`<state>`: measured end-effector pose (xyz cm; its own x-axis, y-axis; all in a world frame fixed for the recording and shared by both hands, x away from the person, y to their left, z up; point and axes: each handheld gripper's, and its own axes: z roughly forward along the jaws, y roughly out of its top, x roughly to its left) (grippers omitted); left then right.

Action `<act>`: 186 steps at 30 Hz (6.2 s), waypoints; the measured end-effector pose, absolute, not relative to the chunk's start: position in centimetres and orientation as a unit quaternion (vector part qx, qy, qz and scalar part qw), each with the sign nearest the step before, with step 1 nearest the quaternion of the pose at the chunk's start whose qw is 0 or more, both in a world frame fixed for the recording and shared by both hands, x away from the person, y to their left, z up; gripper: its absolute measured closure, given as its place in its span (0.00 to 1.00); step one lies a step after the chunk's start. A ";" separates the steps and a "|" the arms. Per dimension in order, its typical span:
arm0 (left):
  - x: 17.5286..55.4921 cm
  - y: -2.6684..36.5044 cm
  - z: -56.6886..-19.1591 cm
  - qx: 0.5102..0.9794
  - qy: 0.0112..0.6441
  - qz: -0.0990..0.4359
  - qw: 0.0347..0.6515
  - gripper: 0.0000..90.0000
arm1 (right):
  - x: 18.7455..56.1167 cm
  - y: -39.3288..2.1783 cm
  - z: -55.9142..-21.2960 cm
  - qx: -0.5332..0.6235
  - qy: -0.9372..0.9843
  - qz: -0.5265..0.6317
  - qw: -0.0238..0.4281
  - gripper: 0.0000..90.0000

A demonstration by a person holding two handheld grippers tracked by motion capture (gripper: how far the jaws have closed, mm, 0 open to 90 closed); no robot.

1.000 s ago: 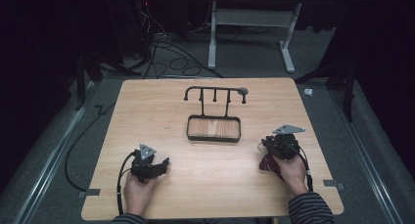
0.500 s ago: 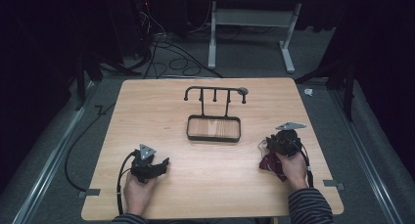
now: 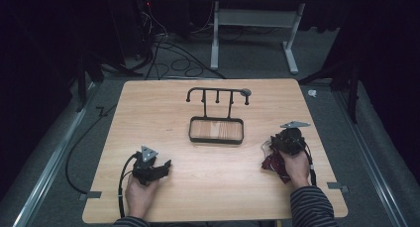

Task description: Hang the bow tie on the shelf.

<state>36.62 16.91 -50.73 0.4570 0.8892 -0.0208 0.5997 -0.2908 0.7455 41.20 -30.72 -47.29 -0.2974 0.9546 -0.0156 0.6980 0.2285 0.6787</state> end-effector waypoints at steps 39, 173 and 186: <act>36.6 16.9 -50.7 0.777 0.479 0.205 0.353 0.35 | 40.8 -29.7 -44.4 0.508 0.767 0.328 0.215 0.98; 36.7 17.0 -50.7 0.777 0.479 0.202 0.355 0.35 | 47.0 -14.9 -30.1 0.370 0.783 0.411 0.284 0.98; 36.7 17.0 -50.7 0.775 0.481 0.201 0.357 0.35 | 48.1 -13.9 -31.3 0.370 0.797 0.387 0.280 0.98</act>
